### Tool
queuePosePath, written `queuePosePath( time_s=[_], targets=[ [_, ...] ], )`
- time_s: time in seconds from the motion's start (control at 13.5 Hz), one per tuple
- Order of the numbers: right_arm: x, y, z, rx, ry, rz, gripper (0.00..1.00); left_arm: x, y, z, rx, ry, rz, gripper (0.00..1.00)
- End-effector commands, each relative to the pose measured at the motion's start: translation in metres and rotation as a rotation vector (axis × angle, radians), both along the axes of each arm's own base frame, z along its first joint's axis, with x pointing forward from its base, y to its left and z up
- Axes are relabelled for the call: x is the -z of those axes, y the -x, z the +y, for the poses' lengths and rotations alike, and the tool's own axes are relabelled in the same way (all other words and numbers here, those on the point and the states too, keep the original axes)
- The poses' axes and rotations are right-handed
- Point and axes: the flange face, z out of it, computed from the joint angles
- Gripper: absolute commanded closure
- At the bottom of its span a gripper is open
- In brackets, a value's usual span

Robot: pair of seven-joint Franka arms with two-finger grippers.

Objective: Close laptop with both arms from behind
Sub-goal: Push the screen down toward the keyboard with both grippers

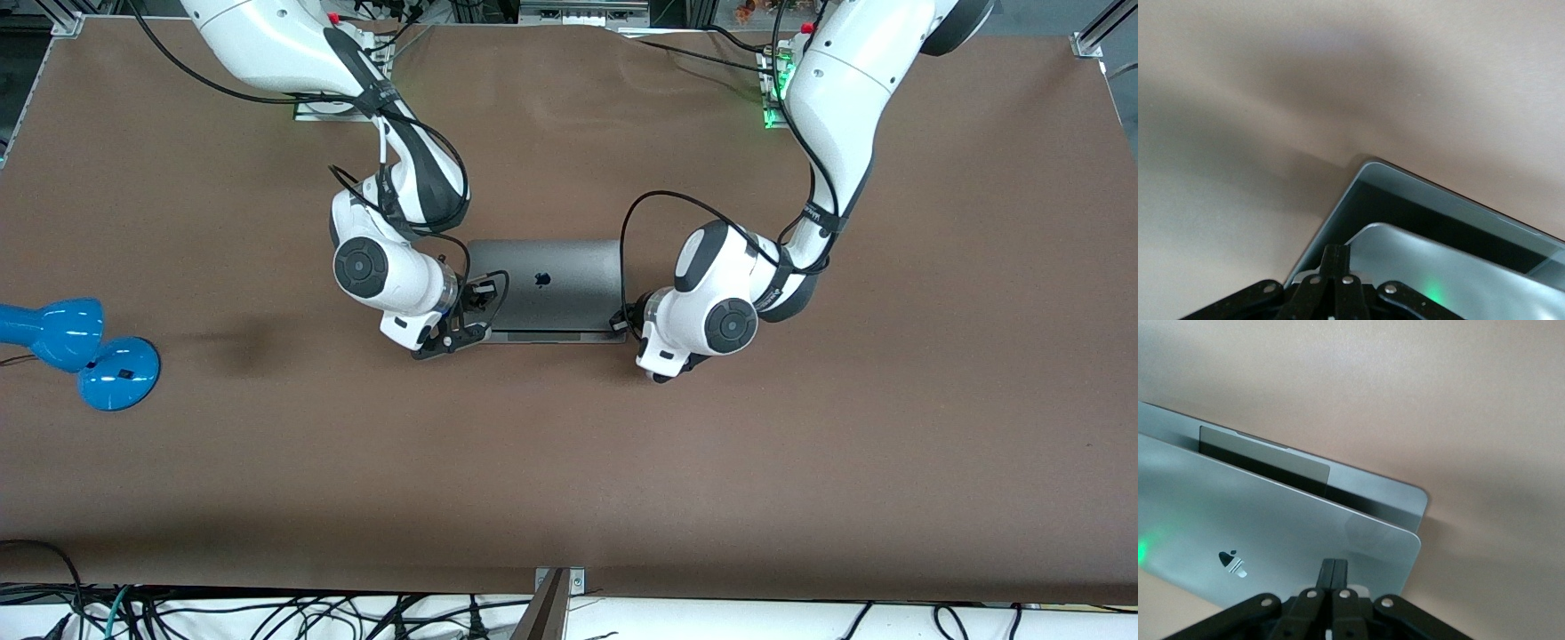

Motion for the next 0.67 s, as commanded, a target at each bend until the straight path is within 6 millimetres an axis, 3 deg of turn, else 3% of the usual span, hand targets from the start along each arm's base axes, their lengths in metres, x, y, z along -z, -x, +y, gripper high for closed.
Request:
queuePosePath(
  time_s=[0.0, 0.22, 0.59],
  targets=[
    [0.015, -0.011, -0.006, -0.068, 0.001, -0.026, 1.0, 0.003, -0.003, -0.002, 0.026, -0.008, -0.022, 1.0],
    [0.042, -0.016, -0.009, -0.088, -0.004, -0.055, 1.0, 0.009, -0.004, -0.004, 0.015, -0.009, -0.029, 1.0],
    [0.054, -0.016, -0.008, -0.084, -0.005, -0.07, 1.0, 0.018, -0.006, -0.006, 0.008, -0.009, -0.029, 1.0]
  ],
)
